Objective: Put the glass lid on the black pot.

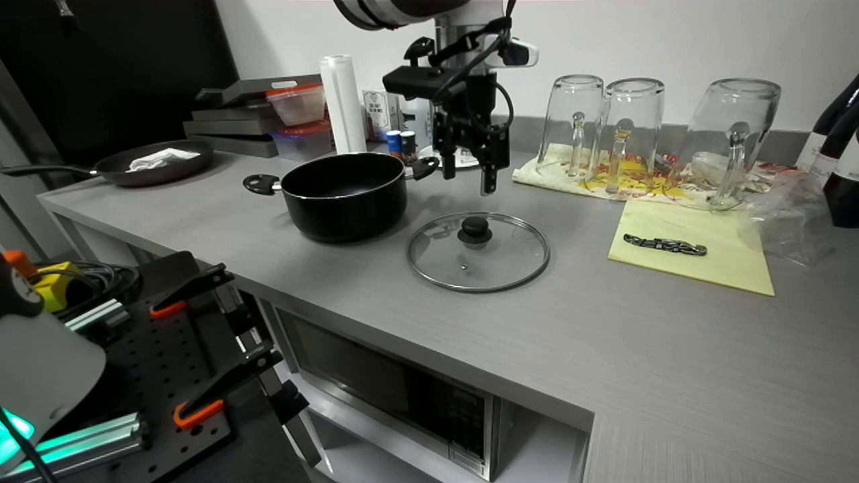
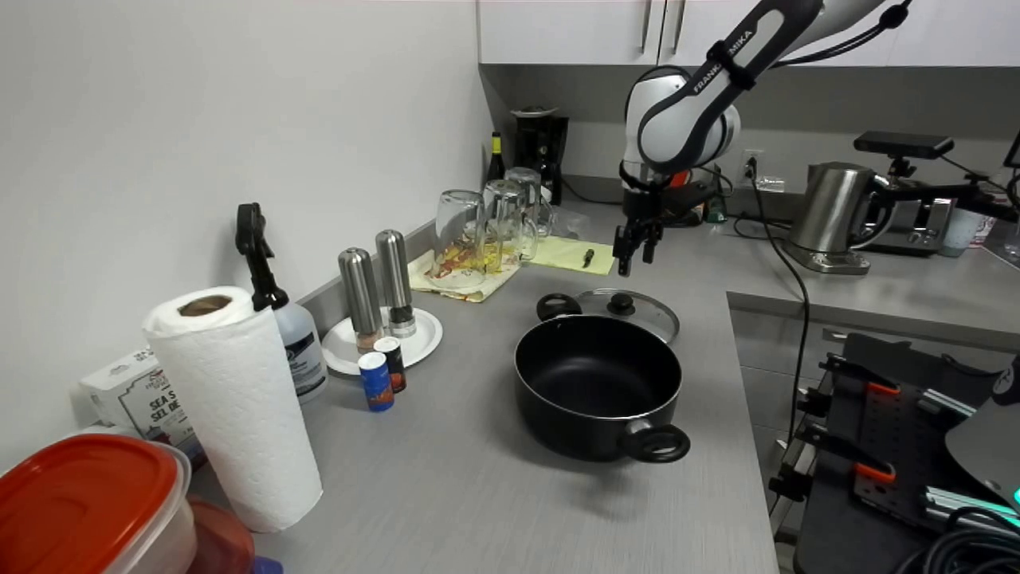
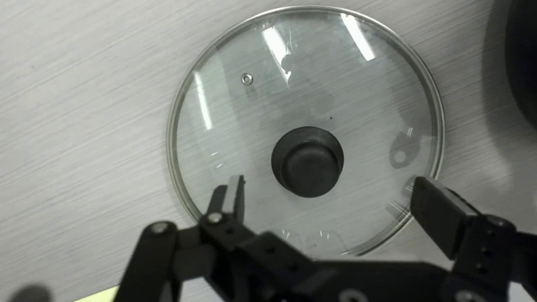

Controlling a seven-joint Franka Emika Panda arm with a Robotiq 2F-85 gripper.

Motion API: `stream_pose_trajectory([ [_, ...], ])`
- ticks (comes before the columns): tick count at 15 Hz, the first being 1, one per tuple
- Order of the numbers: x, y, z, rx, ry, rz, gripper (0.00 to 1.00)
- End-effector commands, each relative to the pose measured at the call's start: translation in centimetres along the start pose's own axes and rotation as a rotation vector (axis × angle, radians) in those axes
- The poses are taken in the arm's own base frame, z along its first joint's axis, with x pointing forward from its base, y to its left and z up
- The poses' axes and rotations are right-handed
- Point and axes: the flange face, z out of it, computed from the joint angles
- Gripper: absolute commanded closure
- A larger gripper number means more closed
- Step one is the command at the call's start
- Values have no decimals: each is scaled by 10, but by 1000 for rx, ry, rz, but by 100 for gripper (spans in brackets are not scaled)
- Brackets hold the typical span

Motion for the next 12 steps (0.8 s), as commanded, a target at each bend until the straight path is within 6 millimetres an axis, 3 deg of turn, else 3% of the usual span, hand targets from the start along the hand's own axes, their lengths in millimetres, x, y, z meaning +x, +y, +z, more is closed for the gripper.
stream_pose_trajectory([
  [1, 24, 3, 22, 12, 14, 8, 0],
  [12, 49, 5, 68, 0, -21, 20, 0],
])
